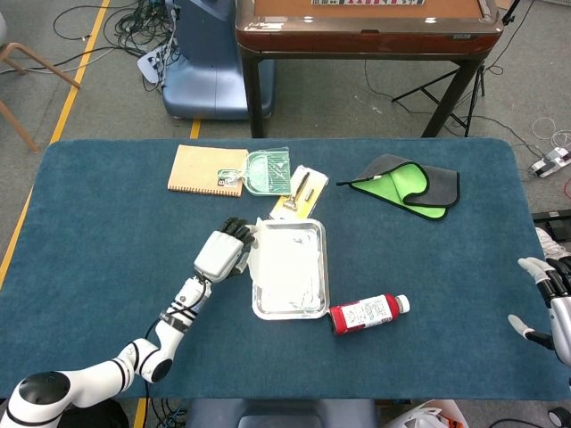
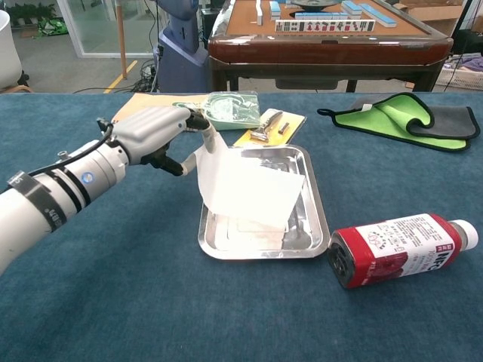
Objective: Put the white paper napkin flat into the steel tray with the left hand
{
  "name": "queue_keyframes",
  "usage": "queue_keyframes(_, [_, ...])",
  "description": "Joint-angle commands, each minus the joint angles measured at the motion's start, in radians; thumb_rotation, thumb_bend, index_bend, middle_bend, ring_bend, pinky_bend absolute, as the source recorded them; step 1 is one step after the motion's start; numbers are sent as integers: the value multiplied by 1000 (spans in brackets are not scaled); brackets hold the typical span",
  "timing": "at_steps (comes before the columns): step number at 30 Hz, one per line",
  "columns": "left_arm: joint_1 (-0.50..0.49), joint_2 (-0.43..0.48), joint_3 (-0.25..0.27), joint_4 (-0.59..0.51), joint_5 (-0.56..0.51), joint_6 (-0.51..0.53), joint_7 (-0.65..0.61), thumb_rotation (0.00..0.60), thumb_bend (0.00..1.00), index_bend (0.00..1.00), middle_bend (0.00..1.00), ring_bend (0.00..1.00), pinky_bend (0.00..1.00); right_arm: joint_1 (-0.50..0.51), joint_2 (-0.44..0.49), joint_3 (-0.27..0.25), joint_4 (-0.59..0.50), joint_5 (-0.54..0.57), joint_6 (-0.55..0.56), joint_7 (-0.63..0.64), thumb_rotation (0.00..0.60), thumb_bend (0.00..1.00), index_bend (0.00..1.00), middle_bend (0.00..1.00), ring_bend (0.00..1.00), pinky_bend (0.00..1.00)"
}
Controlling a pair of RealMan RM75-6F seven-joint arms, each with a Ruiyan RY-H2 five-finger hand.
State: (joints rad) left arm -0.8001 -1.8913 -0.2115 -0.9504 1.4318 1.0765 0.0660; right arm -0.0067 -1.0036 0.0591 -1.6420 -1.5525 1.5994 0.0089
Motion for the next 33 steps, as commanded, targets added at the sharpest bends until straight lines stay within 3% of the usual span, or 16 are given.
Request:
queue_keyframes(1, [-15, -5, -9, 19, -10, -16, 12, 600, 410, 366, 227, 124, 109, -1, 0, 0, -1, 0, 1, -1, 600, 51, 203, 208, 129, 143])
queue_keyframes(18, [-101, -61, -86, 121, -107, -72, 131, 600, 268, 227, 173, 96, 105, -5, 1, 1, -10, -2, 6, -7, 600, 50, 203, 208, 129, 143])
queue_keyframes(27, [-46, 68, -72, -39, -107, -25, 131, 600, 264, 200, 166, 127, 118, -2, -2, 2, -3, -5, 3, 1, 600, 50, 203, 208, 129, 143])
queue_keyframes(33, [-30, 130, -40, -161, -107, -48, 144, 600, 264, 214, 218, 204, 252, 6, -6, 3, -3, -9, -7, -2, 600, 51, 203, 208, 129, 143])
